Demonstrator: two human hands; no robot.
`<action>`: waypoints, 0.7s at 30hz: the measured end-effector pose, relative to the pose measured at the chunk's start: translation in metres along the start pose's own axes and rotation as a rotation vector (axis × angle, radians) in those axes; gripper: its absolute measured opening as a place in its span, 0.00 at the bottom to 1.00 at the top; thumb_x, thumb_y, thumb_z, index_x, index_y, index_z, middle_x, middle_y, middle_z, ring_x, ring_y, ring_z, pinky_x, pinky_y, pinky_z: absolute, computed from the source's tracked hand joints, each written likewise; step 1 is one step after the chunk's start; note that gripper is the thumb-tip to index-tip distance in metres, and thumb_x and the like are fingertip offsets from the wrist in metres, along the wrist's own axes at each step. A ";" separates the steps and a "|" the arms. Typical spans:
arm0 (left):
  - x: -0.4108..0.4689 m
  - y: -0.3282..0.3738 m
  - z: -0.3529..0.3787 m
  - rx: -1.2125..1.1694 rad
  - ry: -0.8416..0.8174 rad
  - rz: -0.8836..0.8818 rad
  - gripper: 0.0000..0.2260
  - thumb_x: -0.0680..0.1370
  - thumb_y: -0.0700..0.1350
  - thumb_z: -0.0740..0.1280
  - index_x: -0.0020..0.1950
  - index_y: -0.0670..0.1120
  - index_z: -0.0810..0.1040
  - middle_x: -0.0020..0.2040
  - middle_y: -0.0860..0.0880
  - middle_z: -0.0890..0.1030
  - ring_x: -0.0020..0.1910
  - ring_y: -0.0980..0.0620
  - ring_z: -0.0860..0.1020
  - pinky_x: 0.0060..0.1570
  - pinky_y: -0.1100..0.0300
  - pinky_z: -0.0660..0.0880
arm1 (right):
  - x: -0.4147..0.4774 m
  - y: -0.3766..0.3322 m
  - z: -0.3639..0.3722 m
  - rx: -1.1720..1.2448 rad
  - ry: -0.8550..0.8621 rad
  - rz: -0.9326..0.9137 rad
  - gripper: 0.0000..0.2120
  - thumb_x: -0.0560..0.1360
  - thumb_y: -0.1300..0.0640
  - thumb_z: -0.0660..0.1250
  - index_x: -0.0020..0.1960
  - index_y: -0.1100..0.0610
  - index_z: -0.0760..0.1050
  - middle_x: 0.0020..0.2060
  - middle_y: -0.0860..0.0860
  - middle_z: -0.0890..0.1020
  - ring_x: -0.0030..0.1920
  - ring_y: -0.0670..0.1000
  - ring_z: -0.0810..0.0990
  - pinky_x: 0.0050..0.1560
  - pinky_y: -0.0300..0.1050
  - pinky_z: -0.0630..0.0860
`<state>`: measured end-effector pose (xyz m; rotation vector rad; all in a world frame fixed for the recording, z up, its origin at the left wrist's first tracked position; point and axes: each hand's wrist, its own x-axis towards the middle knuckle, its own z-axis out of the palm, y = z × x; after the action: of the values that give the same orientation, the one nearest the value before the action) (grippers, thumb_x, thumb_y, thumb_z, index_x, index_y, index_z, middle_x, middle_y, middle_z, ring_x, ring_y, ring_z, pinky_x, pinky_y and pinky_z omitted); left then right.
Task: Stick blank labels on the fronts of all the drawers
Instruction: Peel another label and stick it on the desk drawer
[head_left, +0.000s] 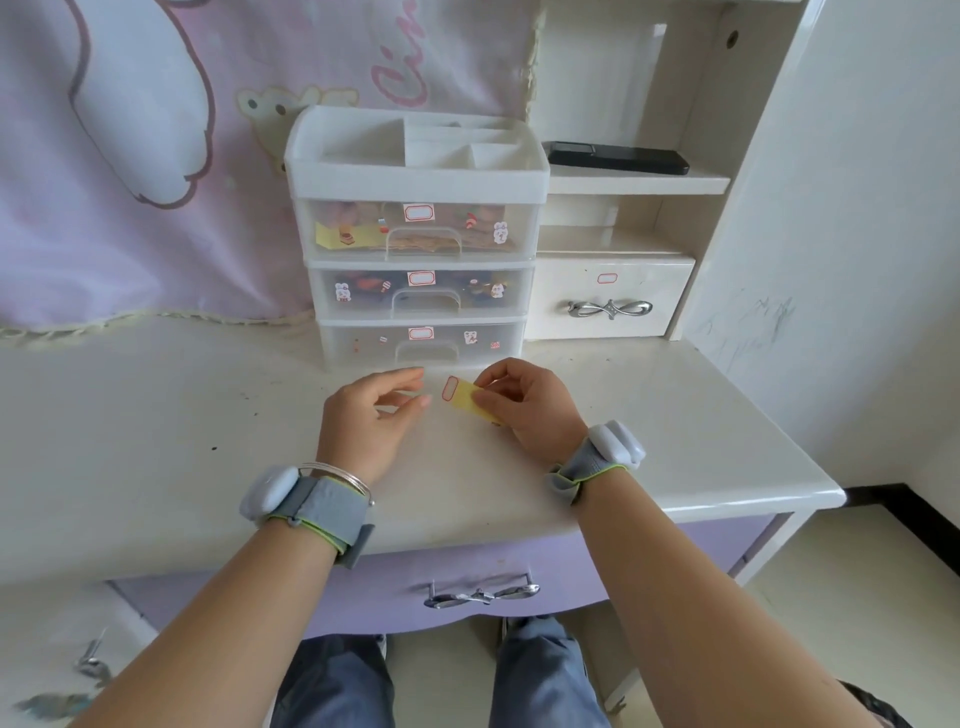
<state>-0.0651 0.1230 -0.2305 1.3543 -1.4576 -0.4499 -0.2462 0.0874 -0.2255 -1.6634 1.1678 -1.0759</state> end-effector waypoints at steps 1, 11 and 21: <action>-0.002 0.001 0.000 0.006 -0.008 0.012 0.12 0.71 0.38 0.73 0.53 0.47 0.82 0.44 0.52 0.82 0.37 0.70 0.77 0.39 0.78 0.71 | 0.000 0.000 0.000 0.015 -0.013 0.005 0.09 0.73 0.64 0.68 0.39 0.51 0.76 0.31 0.49 0.80 0.26 0.41 0.73 0.33 0.32 0.72; -0.015 0.014 0.012 0.070 0.004 0.013 0.18 0.66 0.41 0.77 0.54 0.43 0.82 0.45 0.51 0.82 0.43 0.52 0.81 0.43 0.70 0.75 | -0.002 -0.003 -0.001 0.105 -0.076 -0.033 0.09 0.73 0.65 0.68 0.39 0.52 0.78 0.30 0.49 0.80 0.26 0.43 0.72 0.33 0.33 0.72; -0.017 0.017 0.009 0.040 -0.069 -0.022 0.11 0.66 0.43 0.77 0.48 0.49 0.85 0.40 0.53 0.85 0.38 0.61 0.81 0.43 0.78 0.72 | -0.001 -0.001 0.000 0.125 -0.104 -0.044 0.08 0.72 0.65 0.69 0.41 0.53 0.78 0.33 0.49 0.81 0.34 0.51 0.75 0.35 0.36 0.74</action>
<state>-0.0841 0.1395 -0.2274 1.3995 -1.5169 -0.4878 -0.2460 0.0884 -0.2248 -1.6344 0.9818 -1.0552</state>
